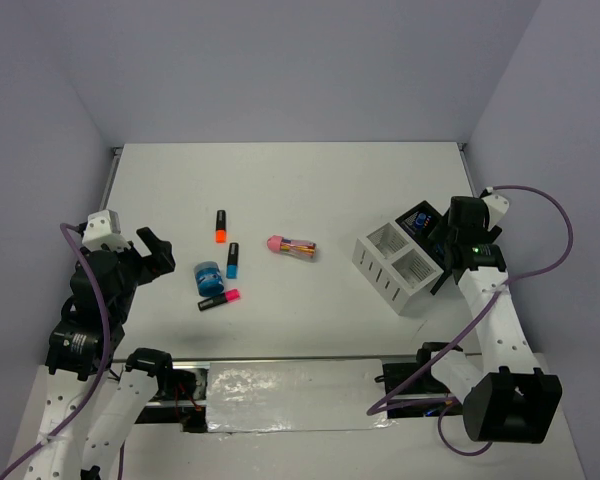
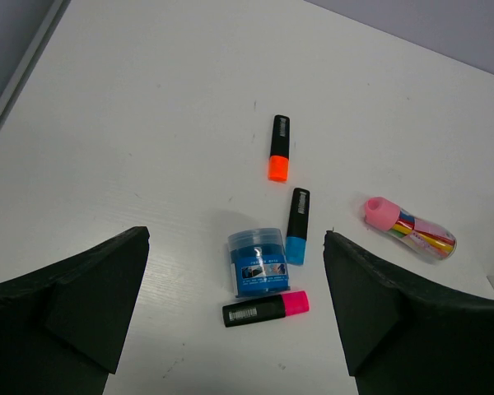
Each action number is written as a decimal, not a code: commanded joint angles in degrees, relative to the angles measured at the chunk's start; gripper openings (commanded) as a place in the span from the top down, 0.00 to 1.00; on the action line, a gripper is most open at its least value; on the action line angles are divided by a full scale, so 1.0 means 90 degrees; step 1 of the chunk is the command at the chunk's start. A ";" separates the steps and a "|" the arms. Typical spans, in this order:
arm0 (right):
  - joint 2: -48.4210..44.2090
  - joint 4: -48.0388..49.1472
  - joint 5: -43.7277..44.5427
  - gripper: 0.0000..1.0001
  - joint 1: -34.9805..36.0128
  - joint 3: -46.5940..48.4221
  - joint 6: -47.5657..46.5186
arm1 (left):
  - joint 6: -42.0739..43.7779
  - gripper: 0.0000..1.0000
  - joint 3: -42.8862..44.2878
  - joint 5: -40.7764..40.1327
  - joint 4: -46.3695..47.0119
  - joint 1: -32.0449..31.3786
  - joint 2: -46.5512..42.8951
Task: Sort the stationery into containers
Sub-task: Place the stationery in the storage box.
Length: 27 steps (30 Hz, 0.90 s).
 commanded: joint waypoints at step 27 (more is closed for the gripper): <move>-0.1018 0.0786 -0.1811 0.00 0.0430 0.0389 -0.0599 | 0.0028 0.01 0.0013 -0.0118 0.0270 -0.0082 0.0010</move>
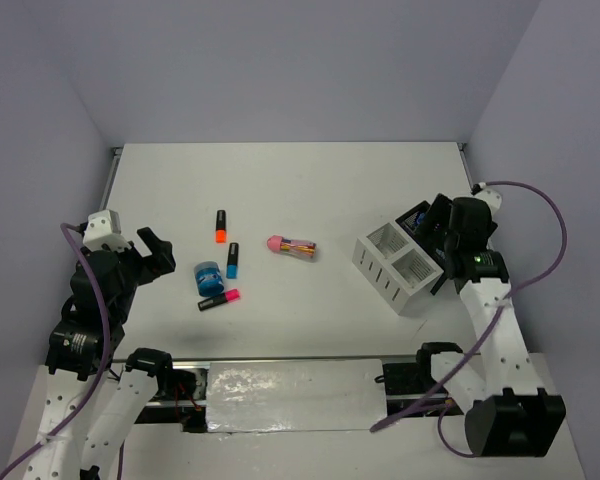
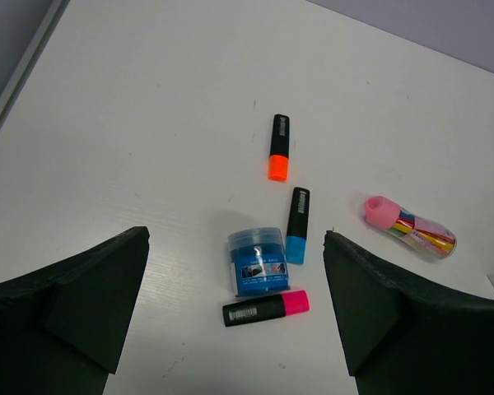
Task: Sort the stationery into containers
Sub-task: Place the stationery in the storage box, then pick up the stationery from the center of the board.
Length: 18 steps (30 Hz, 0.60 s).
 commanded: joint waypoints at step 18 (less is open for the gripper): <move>0.1590 0.0809 0.0203 0.00 0.5751 0.1929 -0.0320 | -0.1600 0.01 -0.0277 0.1033 -0.0002 -0.0041 0.1962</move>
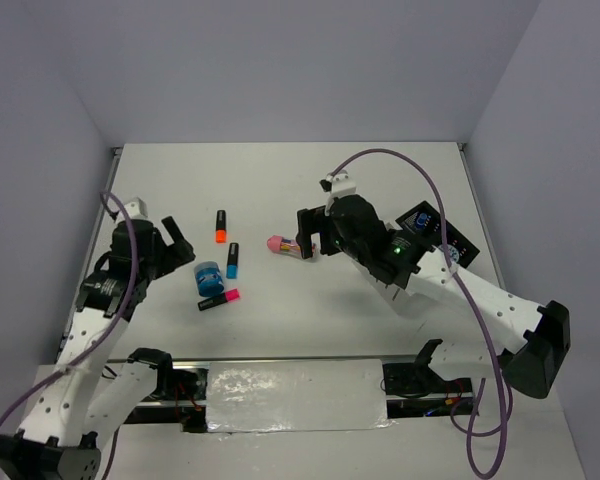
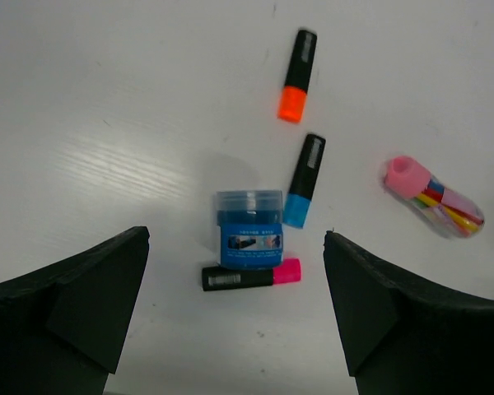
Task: Sort the stationery into containers
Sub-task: Pick up the stationery from the center of the board.
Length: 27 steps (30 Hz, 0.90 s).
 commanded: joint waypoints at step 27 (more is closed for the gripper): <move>0.0364 0.0749 -0.0275 0.00 0.0076 -0.0609 -0.0530 | -0.1479 0.01 -0.1439 -0.0479 0.1572 -0.1398 0.2606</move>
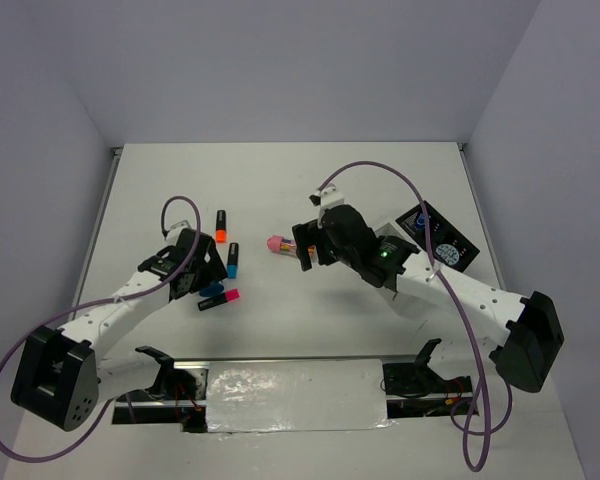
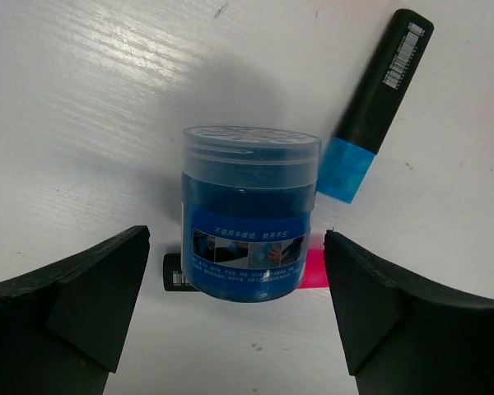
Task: Sort the stationery into containers
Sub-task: Pick up the stationery from the center of the board.
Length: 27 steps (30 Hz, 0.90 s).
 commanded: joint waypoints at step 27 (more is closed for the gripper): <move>0.0122 0.0528 -0.0352 0.00 0.0039 -0.0150 -0.0107 | 0.0250 0.90 -0.0270 -0.0449 0.0570 -0.0348 0.0460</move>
